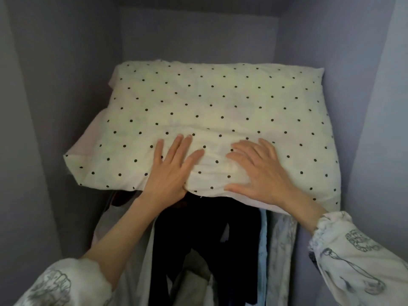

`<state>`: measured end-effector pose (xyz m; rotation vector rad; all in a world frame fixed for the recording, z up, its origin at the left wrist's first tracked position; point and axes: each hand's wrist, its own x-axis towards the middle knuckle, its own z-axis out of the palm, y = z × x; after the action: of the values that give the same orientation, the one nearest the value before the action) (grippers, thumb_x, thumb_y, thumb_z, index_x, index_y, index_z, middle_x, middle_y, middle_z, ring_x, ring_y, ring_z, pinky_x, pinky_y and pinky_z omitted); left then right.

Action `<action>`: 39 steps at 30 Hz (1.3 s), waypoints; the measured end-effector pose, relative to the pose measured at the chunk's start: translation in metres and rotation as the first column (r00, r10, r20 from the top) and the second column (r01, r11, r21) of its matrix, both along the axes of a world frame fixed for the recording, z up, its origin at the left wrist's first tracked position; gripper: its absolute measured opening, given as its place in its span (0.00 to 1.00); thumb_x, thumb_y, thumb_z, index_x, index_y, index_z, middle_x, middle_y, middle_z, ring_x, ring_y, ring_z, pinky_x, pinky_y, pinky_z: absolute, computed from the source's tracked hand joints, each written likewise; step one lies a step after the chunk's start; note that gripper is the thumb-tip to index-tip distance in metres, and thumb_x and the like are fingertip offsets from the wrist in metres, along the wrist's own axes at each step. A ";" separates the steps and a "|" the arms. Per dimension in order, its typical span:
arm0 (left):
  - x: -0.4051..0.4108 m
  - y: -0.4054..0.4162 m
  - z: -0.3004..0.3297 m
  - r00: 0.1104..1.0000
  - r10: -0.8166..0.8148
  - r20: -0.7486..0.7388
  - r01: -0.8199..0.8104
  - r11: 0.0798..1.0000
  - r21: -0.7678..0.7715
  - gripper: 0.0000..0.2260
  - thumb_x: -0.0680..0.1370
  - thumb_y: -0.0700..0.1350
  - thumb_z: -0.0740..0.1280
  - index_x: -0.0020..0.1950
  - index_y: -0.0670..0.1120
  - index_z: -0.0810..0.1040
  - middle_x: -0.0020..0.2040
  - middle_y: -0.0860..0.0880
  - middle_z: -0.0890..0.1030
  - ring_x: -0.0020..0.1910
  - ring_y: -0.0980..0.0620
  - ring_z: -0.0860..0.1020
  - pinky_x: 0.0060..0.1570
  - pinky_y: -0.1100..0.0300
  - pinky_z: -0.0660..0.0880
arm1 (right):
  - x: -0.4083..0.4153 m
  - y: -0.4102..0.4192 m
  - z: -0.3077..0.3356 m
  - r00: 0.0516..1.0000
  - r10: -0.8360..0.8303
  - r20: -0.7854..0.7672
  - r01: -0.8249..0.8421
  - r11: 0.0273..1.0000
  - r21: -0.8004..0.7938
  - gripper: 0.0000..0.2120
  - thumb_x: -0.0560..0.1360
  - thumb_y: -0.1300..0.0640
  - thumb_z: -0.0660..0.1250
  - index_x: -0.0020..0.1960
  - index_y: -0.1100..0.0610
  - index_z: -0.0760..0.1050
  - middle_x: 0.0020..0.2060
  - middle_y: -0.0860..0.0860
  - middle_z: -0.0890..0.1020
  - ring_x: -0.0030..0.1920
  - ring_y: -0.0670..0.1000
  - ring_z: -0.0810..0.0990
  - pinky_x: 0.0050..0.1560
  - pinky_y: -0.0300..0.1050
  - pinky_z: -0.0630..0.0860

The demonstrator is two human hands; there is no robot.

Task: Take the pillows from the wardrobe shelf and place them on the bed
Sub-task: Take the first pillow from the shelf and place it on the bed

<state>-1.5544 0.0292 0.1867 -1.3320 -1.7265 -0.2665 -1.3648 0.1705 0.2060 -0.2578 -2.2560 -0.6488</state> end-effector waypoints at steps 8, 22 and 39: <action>-0.020 0.003 0.000 0.988 -0.154 0.028 0.156 0.976 -0.150 0.42 0.68 0.70 0.59 0.75 0.55 0.49 0.77 0.47 0.49 0.76 0.46 0.45 0.69 0.35 0.41 | -0.050 0.029 0.025 0.977 -0.181 -0.110 0.162 0.974 -0.159 0.33 0.74 0.34 0.44 0.75 0.46 0.50 0.76 0.50 0.46 0.76 0.53 0.43 0.68 0.68 0.38; -0.022 0.072 0.113 0.993 -0.115 -0.036 0.117 0.991 0.069 0.25 0.78 0.57 0.46 0.74 0.52 0.56 0.77 0.47 0.54 0.76 0.44 0.49 0.67 0.35 0.44 | -0.069 0.055 0.021 0.928 -0.106 -0.359 0.145 0.986 0.085 0.28 0.76 0.35 0.53 0.67 0.53 0.69 0.72 0.54 0.65 0.73 0.57 0.61 0.67 0.72 0.51; -0.036 0.071 0.134 1.000 0.009 0.013 -0.012 0.978 0.210 0.29 0.70 0.71 0.49 0.65 0.58 0.66 0.52 0.46 0.73 0.51 0.44 0.70 0.54 0.43 0.61 | -0.045 0.061 0.008 0.935 -0.008 -0.355 0.031 0.998 0.059 0.27 0.77 0.37 0.53 0.64 0.56 0.72 0.70 0.49 0.69 0.72 0.50 0.62 0.71 0.63 0.50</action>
<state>-1.5903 0.1000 0.3207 -1.1683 -1.6647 -0.4399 -1.4100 0.2311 0.2138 -0.3378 -1.8854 -0.6279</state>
